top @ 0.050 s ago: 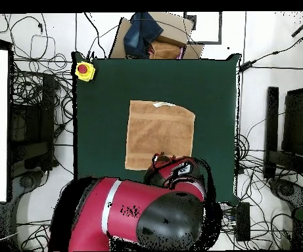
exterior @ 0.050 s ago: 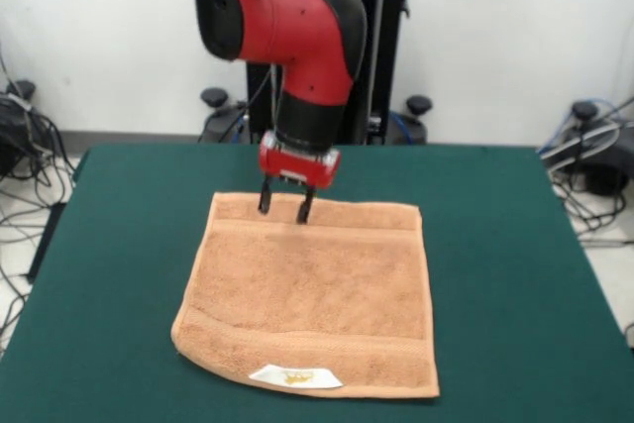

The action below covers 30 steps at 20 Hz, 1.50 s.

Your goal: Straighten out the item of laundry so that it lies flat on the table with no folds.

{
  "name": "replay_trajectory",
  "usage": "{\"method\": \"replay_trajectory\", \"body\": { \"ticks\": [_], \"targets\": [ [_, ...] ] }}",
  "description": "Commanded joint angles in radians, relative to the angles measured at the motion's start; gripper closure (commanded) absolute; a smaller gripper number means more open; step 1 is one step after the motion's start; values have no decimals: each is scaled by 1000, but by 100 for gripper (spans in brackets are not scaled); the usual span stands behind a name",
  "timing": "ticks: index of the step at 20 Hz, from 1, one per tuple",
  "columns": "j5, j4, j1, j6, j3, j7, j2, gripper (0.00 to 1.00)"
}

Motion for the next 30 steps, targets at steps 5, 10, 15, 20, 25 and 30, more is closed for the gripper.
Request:
{"method": "replay_trajectory", "body": {
  "ticks": [5,10,15,20,25,30],
  "targets": [
    [6,97,5,-118,192,101,35,0],
    [36,92,35,-121,162,98,70,0],
    [57,46,62,-164,128,90,118,0],
    [73,19,68,-157,113,91,134,0],
    [393,-79,232,-335,-113,113,307,0],
    [511,-46,269,-393,-130,98,303,0]
  ]
}}
